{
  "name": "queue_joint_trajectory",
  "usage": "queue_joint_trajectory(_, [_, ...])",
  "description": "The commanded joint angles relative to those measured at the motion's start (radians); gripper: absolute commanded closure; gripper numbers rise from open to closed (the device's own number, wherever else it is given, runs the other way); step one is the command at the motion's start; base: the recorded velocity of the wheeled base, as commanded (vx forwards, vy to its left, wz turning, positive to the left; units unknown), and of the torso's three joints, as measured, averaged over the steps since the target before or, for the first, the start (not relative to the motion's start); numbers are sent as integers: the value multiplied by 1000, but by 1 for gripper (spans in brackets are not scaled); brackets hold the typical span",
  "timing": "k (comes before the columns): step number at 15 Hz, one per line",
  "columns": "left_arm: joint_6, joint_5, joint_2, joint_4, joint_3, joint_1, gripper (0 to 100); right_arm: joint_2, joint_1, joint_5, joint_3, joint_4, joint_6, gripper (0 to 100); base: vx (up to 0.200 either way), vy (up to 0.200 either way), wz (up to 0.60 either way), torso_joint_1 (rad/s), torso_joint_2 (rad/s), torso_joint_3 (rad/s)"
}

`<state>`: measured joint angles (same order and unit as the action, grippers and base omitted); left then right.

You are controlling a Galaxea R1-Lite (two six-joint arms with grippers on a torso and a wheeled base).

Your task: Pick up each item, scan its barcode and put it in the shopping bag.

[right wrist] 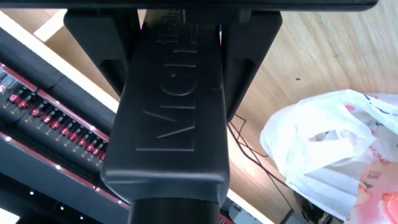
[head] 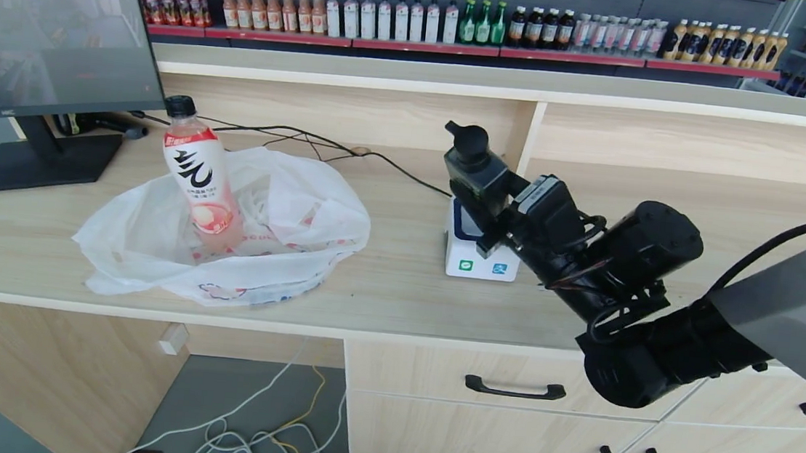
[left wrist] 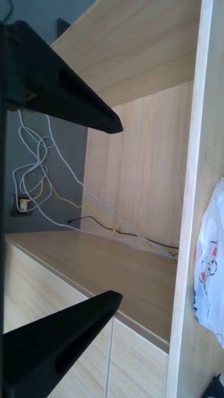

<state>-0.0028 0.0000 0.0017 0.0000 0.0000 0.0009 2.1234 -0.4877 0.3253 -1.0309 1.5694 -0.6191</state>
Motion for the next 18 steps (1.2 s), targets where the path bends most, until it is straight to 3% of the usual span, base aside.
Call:
queue_joint_trajectory(1, [0,0,0,0,0,1,0,-71,-74,-72,48,1,58,100,0,0,0,0,0,0])
queue_joint_trajectory(4, [0,0,0,0,0,1,0,-134,-169,-287,63,1,234,100,0,0,0,0,0,0])
queue_joint_trajectory(9, [0,0,0,0,0,1,0,-229,-201,-425,176,1,406,100,0,0,0,0,0,0])
queue_joint_trajectory(13, [0,0,0,0,0,1,0,-281,-238,-612,296,1,578,100,0,0,0,0,0,0])
queue_joint_trajectory(18, [0,0,0,0,0,1,0,-312,-216,-621,359,1,585,100,0,0,0,0,0,0])
